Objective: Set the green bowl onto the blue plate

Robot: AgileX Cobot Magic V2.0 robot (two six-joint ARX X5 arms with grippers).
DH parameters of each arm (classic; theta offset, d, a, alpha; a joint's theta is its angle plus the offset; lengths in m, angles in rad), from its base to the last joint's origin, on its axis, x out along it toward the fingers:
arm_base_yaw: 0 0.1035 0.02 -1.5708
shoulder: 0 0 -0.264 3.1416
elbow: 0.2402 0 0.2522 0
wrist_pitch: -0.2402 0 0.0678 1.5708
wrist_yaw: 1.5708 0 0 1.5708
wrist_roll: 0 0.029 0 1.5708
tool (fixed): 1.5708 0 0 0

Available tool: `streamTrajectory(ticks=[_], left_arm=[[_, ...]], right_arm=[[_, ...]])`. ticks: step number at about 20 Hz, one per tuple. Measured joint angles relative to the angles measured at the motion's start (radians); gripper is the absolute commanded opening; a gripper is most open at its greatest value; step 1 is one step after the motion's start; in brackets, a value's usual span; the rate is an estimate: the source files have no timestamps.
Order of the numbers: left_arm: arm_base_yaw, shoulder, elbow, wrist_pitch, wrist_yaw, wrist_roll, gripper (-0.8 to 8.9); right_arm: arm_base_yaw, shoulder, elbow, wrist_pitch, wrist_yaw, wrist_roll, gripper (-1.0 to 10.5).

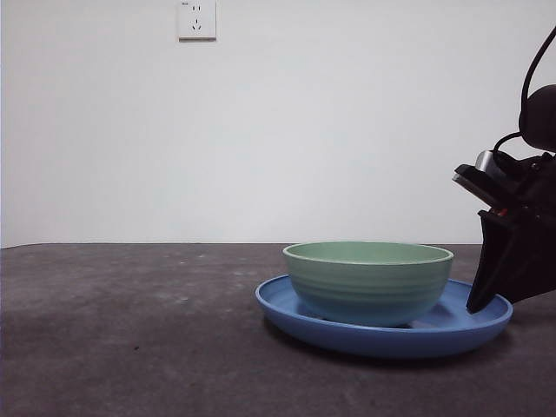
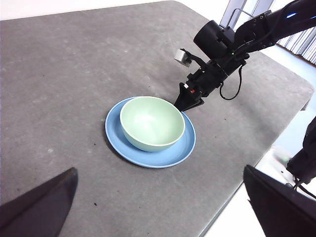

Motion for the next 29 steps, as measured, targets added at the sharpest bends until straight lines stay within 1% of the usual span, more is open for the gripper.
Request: streamTrajectory(ticks=[5, 9, 12, 16, 18, 21, 27, 29], left_arm=[[0.0, 0.0, 0.0, -0.001, 0.0, 0.0, 6.26], [0.0, 0.0, 0.0, -0.001, 0.0, 0.0, 6.26], [0.0, 0.0, 0.0, -0.001, 0.0, 0.0, 6.26], [0.0, 0.0, 0.0, -0.001, 0.0, 0.0, 6.26], [0.0, 0.0, 0.0, -0.001, 0.0, 0.0, 6.26], [0.0, 0.0, 0.0, -0.001, 0.0, 0.0, 6.26], [0.0, 0.0, 0.0, -0.001, 0.0, 0.0, 6.26], [0.0, 0.0, 0.0, -0.001, 0.0, 0.0, 6.26]], right_arm=[[0.001, 0.001, 0.019, -0.016, 0.01, 0.009, 0.1], [0.018, 0.001, 0.117, -0.097, 0.016, 0.016, 0.1], [0.061, 0.001, 0.181, -0.141, 0.016, 0.021, 0.1], [0.137, 0.001, 0.242, -0.135, 0.031, 0.066, 0.1], [0.18, 0.002, 0.243, -0.12, 0.041, 0.098, 0.1], [0.248, 0.013, 0.243, -0.113, 0.1, 0.121, 0.1], [0.328, 0.097, 0.243, -0.029, 0.106, 0.17, 0.1], [0.346, 0.14, 0.243, -0.026, 0.126, 0.175, 0.1]])
